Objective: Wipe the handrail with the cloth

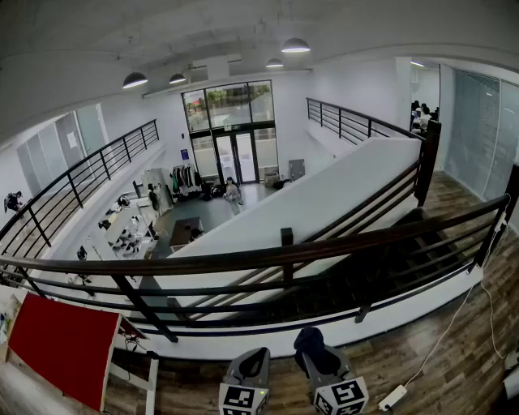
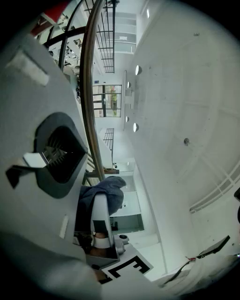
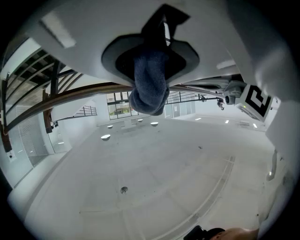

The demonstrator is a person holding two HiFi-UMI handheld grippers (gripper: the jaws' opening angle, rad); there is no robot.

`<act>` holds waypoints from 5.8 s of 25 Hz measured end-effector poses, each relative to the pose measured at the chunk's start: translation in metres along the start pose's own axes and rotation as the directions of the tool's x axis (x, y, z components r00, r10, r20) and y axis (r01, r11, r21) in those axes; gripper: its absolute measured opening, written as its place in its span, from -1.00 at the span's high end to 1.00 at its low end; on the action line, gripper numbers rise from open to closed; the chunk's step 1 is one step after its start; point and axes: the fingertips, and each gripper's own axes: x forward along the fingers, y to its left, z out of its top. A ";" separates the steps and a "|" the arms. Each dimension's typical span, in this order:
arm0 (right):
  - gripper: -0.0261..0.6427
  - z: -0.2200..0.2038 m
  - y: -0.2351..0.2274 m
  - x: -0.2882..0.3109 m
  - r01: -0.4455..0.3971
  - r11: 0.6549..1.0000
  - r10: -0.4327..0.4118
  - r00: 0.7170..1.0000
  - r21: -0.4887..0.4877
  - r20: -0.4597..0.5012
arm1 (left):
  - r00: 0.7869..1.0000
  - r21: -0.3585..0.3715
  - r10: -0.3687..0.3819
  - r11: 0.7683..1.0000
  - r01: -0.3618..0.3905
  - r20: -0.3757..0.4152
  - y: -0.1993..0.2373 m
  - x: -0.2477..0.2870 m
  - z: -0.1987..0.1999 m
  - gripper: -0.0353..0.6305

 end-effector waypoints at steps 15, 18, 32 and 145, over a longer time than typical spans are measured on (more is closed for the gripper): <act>0.65 0.012 -0.023 0.021 -0.013 1.000 0.015 0.998 -0.029 0.068 | 0.996 0.039 0.022 0.999 -0.025 0.090 0.010 0.024 0.023 0.88; 0.65 0.012 -0.024 0.026 -0.022 1.000 0.023 0.998 -0.022 0.062 | 0.995 0.044 0.038 0.998 -0.042 0.093 0.017 0.027 0.023 0.88; 0.65 0.007 0.042 0.147 -0.053 0.997 0.053 0.999 -0.052 -0.003 | 0.993 -0.009 0.096 0.995 -0.095 0.075 0.156 0.033 0.009 0.88; 0.64 -0.026 0.287 0.645 -0.251 0.947 0.167 0.918 -0.200 -0.359 | 0.919 -0.032 0.382 0.922 -0.387 -0.095 0.639 0.091 -0.019 0.88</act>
